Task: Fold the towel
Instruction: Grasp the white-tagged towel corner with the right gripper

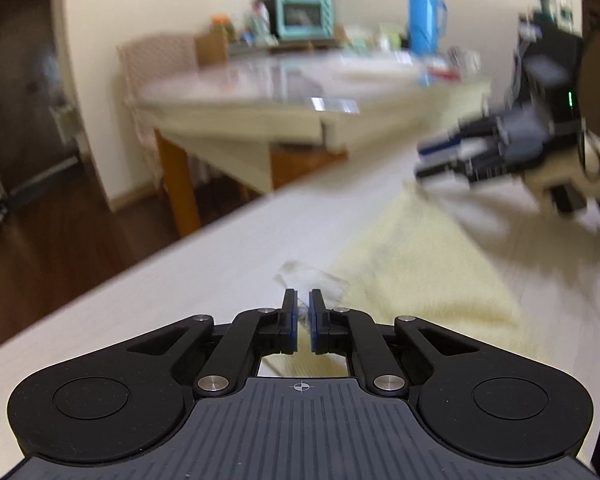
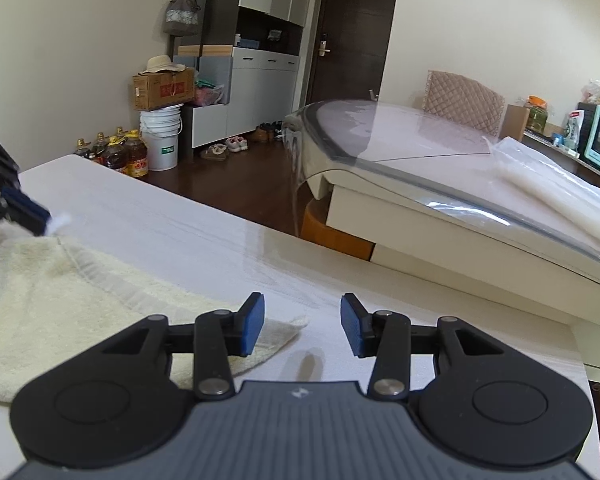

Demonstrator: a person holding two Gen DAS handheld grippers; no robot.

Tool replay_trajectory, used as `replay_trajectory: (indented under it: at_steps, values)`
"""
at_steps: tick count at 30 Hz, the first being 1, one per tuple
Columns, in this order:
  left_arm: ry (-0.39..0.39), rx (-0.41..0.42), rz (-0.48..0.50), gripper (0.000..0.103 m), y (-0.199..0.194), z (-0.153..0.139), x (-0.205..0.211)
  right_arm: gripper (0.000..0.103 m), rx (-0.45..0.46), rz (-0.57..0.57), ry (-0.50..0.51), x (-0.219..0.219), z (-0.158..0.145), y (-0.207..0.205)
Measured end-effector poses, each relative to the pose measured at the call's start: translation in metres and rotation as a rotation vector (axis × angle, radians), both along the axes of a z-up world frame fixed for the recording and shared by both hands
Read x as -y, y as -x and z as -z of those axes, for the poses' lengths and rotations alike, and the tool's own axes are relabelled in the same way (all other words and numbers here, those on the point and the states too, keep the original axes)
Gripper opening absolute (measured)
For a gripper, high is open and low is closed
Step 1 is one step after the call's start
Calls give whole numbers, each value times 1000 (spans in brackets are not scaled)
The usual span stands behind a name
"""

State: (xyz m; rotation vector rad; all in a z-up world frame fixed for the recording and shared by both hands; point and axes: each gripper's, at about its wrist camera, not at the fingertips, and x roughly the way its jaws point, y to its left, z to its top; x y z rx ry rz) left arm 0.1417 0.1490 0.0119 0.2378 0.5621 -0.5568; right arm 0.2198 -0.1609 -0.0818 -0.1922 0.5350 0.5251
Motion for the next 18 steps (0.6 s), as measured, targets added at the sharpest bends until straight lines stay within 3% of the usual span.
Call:
replay_trajectory:
  at_steps: [12,18]
  values:
    - [-37,-66,-101,7,-16,21,-11,47,-16,-28,-17,-4,-2,10]
    - [-39,-88,-121,15,-19,24,-15,47,17,-217,-109,-25,-22,66]
